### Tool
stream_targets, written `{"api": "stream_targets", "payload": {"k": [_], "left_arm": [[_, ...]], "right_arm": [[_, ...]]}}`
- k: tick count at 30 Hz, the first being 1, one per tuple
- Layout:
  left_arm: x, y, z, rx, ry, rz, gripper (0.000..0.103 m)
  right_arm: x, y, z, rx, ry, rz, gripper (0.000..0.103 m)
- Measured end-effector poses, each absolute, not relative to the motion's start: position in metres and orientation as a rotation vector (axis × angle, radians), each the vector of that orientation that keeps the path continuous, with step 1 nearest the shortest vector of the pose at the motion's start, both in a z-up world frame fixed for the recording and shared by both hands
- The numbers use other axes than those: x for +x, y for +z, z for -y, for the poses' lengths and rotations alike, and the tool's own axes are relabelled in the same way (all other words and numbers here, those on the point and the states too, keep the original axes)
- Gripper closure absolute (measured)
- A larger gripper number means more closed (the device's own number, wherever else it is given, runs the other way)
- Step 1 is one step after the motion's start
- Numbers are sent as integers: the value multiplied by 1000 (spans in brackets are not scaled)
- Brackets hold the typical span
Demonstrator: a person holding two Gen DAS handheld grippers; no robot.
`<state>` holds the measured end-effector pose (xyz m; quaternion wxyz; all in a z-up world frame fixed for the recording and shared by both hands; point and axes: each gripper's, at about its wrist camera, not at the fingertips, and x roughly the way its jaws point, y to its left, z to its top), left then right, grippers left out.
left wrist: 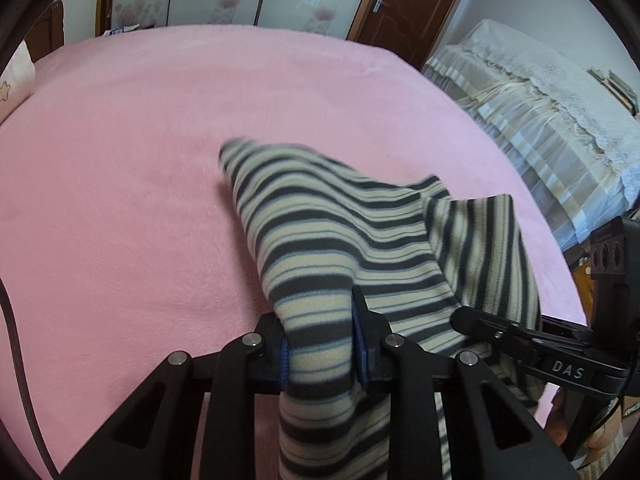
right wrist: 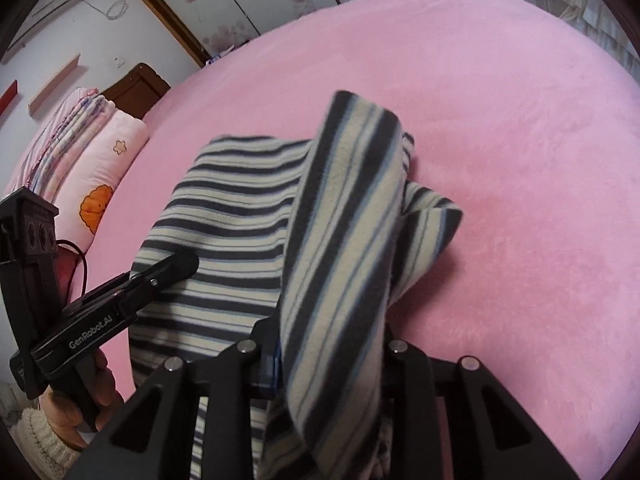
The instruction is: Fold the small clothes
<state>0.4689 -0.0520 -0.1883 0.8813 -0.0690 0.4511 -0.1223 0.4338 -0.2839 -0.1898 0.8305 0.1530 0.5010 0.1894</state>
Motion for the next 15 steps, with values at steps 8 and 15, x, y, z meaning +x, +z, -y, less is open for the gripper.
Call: {"api": "stream_targets", "payload": {"k": [8,15], "left_arm": [[444,-134,14,-119,-252,-894,80],[434,-70,-70,-79,-207,-859,80]], "right_arm": [[417,-144,251,330,468,-998,76],[411,-107,183,356,590,-941,76]]}}
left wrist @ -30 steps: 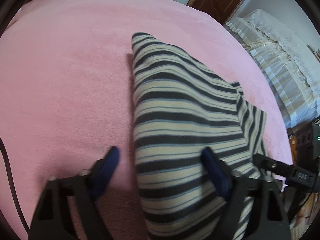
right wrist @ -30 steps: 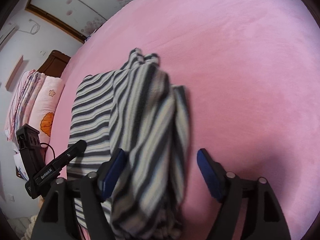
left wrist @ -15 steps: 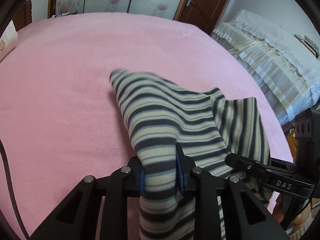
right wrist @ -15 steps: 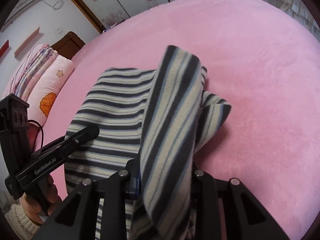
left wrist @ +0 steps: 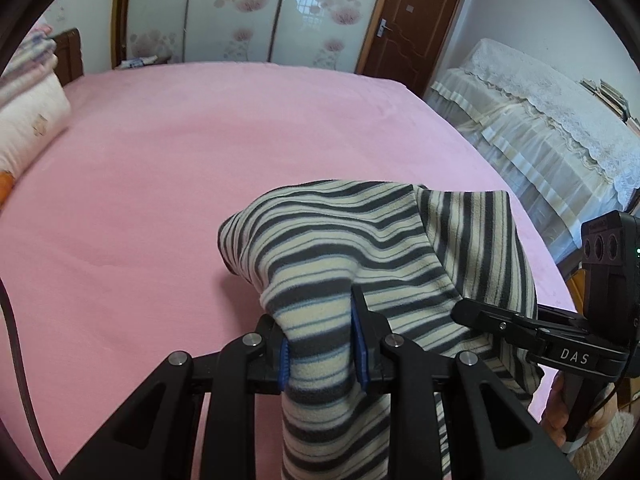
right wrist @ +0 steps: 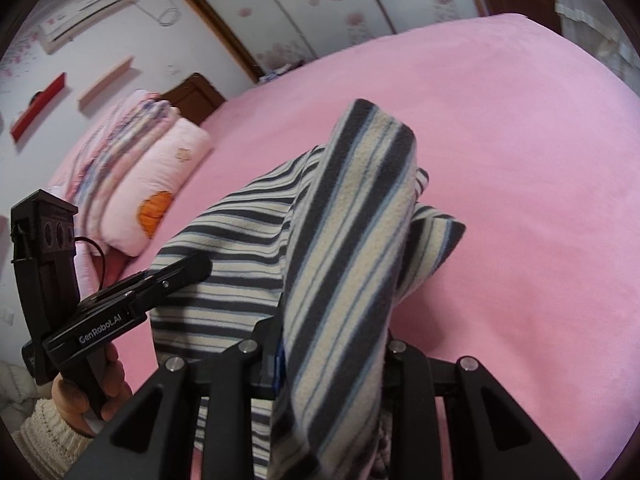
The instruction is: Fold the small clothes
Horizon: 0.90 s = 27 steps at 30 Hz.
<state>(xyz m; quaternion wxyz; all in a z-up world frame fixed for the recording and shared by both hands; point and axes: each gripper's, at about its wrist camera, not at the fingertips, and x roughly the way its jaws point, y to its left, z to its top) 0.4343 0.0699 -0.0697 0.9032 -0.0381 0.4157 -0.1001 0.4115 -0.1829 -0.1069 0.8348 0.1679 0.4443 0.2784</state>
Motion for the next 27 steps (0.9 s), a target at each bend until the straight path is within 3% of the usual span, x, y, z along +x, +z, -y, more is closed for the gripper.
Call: {"api": "stream_targets", "payload": {"k": [6,13,24,27], "left_arm": [[452,-26,-144,30,-115,-815,80],[497,-21,-238,97,-35,-837,80],[581,-140,-297,103,88,-984,79],[587,-167,-299,120,118,-989,72]], "right_arm": [[432,-84,96,421,671,-893,76],[467,-104,8,552,686,-919,76],[519,-198,-86,646,551,-1067,75],[525,-216,-88,627,521,-1105,67]]}}
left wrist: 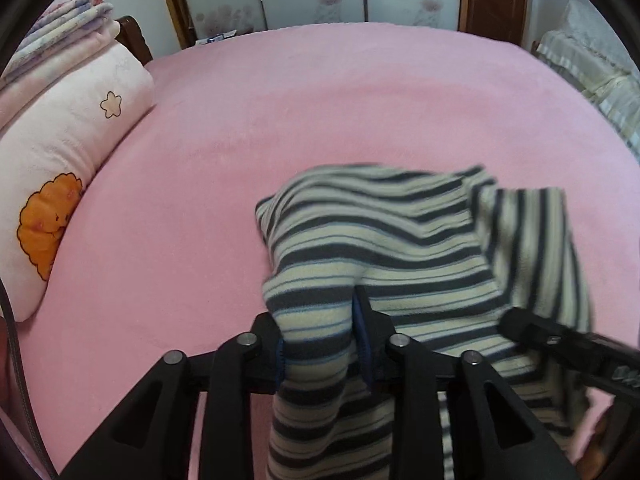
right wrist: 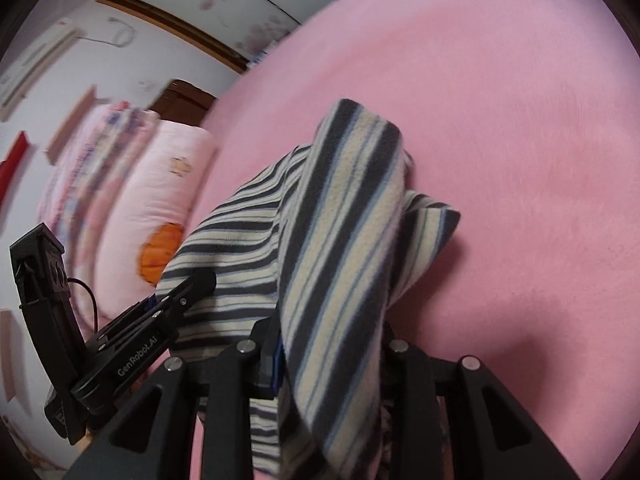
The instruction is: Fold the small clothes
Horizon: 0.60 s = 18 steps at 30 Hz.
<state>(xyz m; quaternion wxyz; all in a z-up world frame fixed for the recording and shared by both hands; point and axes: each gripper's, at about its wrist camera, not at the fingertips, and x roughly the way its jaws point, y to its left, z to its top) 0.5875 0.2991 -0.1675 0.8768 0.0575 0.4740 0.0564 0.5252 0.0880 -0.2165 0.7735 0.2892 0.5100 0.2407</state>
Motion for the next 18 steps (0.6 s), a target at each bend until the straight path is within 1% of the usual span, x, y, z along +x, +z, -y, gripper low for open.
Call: {"api": "stream_targets", "payload": {"k": [1,2,3,5,7,12,13,15,18], "left_arm": [[589,-172,-299,129,126,-983,67],[588,-174,-298,130,131,-976,61],[586,-173,-300,125,135,-960,58],[580,-168,-298,117,134,-947,38],[569,-161,-298,101,130,-937,34],[526,-150,-315,35,99,-947,33],[513,-150,-319,9,82,-951,32],[486,-154,-328,-54,52,-967,31],[456,-169,-339,-156,12,-1008,30]], "right_arm": [[526,-219,-86,622,526,-1115,61],[527,-219,-86,617,530,-1119,56],[526,-218,-83,603,543,-1123,54],[524,-213,-81,563,560,-1129,47],[517,-206,-76,514,588,-1131,45],[484,-189,-56,441,642,-1147,42],[477,-186,-53,434,652,-1145,41],[461,-182,-52,412,673,-1144,36],[435,-182,-57,357,705,-1139,34]]}}
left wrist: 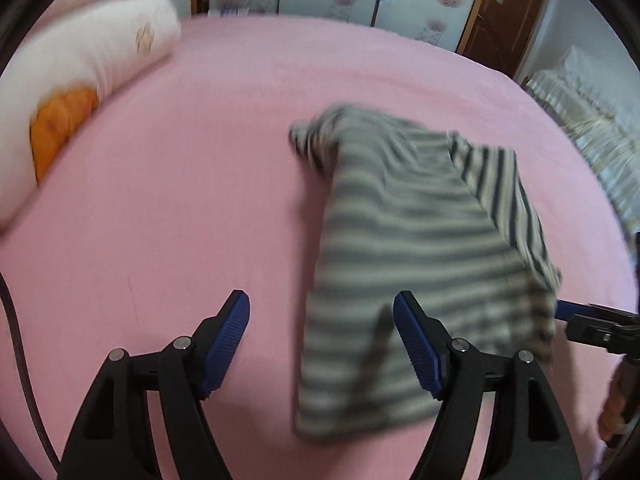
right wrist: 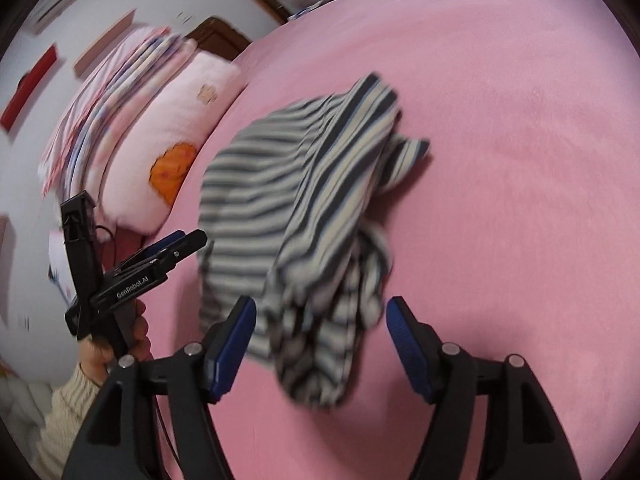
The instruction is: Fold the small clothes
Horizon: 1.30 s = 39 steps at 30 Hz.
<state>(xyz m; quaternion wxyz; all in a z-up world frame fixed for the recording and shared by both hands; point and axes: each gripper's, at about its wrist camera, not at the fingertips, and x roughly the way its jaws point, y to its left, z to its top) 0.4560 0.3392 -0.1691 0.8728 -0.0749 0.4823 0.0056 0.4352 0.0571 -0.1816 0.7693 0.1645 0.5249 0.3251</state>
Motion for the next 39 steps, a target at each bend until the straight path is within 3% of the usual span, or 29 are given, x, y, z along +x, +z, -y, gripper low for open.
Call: {"api": "stream_targets", "payload": {"k": [6,7,8,9,11,13,14,19,24,26,28,33,36,38,39], "left_arm": [[425,-210,-341,-336,-47,-1069,31],[423,-211,-338,-346,-50,-1059,35],[423,-211,-335,-358,-59,-1045,51],[422,-211,-331,-367,-64,-1037,59],[423,-209,-330,-373,-41,-1015,87],[420,-203,-331,-404,-33,-997,90],[417,-197,-333,-431,-34,-984,91],[401,-172,-345,-520,-10,-974,92],[387,-177,-361,-564,46,-1027,91],[386,-183,-367,-587,70,-1051,90],[383,-187,-372,-586,105,-1067,88],[367,-175,-367,-510,148,-1070,83],[351,-155,-347,-408,155,-1053,66],[341,-137,-331,-367,146,-1040,47],[333,-127,-322,-351,141,-1028,44]], "right_arm": [[413,-210,-78,360,717,-1208,34],[411,-215,-81,384,718,-1207,34],[410,-218,-82,401,714,-1204,34],[408,-221,-84,423,716,-1197,37],[405,-224,-88,427,715,-1197,69],[406,-224,-92,436,713,-1216,84],[404,-223,-91,456,713,-1215,84],[397,-207,-84,573,760,-1248,85],[385,-209,-94,556,759,-1327,77],[381,-212,-97,535,759,-1352,65],[373,-211,-99,495,753,-1362,60],[344,-192,-95,388,768,-1330,60],[322,-172,-83,316,766,-1285,60],[304,-157,-71,283,758,-1254,60],[295,-151,-63,274,753,-1241,60]]}}
